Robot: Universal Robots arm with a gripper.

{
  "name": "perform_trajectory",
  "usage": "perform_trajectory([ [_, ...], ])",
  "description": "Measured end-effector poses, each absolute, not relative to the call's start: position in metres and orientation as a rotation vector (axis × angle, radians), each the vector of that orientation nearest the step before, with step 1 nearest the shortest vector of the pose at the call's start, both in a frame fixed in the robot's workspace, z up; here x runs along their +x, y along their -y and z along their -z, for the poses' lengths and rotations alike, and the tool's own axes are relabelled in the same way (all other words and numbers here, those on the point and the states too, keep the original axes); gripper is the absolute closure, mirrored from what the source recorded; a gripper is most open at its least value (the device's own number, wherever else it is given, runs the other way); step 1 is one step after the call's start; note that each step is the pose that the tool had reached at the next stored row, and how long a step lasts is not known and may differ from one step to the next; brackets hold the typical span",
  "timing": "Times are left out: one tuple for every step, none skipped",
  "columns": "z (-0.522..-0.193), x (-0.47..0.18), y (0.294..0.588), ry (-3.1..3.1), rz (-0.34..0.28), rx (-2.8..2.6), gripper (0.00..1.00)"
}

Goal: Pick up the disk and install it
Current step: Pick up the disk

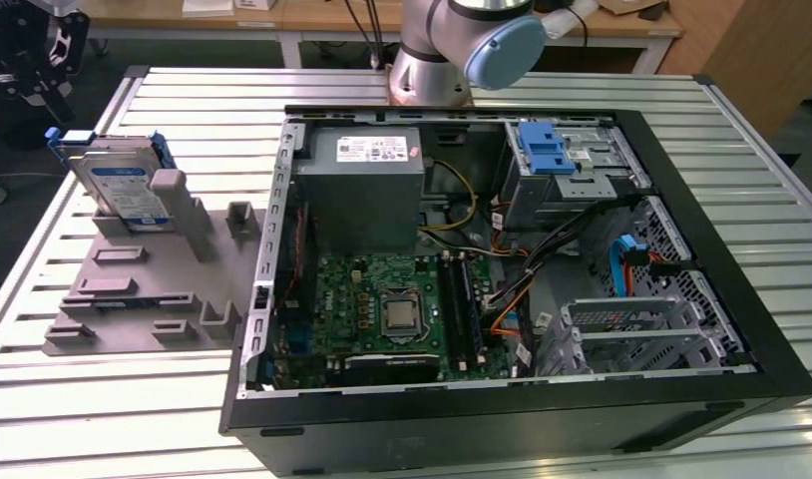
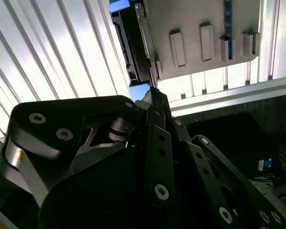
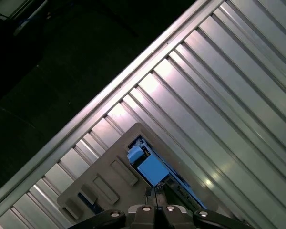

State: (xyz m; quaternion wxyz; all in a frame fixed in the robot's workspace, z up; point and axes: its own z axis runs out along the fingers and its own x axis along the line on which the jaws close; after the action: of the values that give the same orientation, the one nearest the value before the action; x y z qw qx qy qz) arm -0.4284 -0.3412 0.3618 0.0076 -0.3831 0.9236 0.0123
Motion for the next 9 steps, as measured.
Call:
perform_trajectory([
  [-0.3617, -0.4284, 0.3412, -2.887, -0.038, -1.198, 0.89],
  [-0.3618, -0.4284, 0.3412, -2.887, -0.038, -1.198, 0.89],
  [-0.3618, -0.4284, 0.3412, -2.887, -0.038, -1.198, 0.89],
  [-0.3618, -0.4284, 0.3412, -2.887, -0.038, -1.198, 0.89],
  [-0.3618, -0.4284, 0.3412, -2.887, -0.038, -1.199, 0.89],
  [-0.3618, -0.4284, 0.3412, -2.886, -0.038, -1.201, 0.89],
  [-0.3618, -0.4284, 0.3412, -2.885, -0.039, -1.205, 0.89],
  [-0.3618, -0.4284, 0.3412, -2.883, -0.039, -1.209, 0.89],
  [-0.3618, -0.4284, 0.3412, -2.880, -0.039, -1.215, 0.89],
])
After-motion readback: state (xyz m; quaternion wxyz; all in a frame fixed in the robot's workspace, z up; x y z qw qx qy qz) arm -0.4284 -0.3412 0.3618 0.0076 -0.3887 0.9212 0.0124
